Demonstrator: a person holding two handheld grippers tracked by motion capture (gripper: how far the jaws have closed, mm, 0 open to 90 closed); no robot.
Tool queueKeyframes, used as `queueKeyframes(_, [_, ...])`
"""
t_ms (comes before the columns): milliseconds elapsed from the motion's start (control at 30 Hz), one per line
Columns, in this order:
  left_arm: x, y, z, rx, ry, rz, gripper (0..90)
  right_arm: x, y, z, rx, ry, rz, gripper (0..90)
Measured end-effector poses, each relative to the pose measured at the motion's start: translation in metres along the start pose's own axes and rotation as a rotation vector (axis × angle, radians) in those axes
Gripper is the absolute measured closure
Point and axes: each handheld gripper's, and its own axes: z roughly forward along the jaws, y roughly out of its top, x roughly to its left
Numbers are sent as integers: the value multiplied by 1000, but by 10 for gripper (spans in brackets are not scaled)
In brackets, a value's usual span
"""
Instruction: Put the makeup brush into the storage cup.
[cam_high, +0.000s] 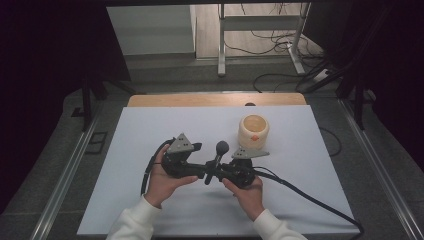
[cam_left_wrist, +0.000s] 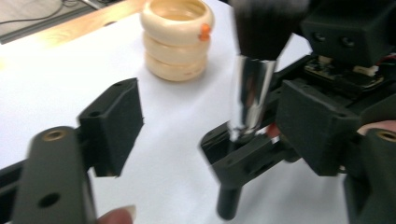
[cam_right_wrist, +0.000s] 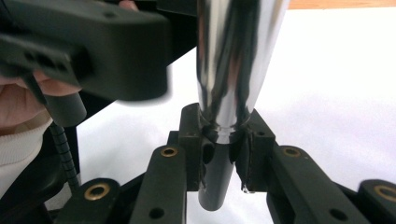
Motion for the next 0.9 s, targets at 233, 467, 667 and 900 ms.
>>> queueKeyframes(233, [15,-12,-11,-21,42,-26,191,-4,3,-8,-16,-9,-7,742])
queueKeyframes(467, [24,-26,-21,-11,77,-25,177,-5,4,-13,-19,-16,-11,742])
queueKeyframes(667, [32,-40,-24,7,99,-46,175,-4,5,-16,-20,-18,-26,742])
queueKeyframes(900, [37,-51,-23,13,117,-71,179,-3,8,-19,-27,-18,-41,742])
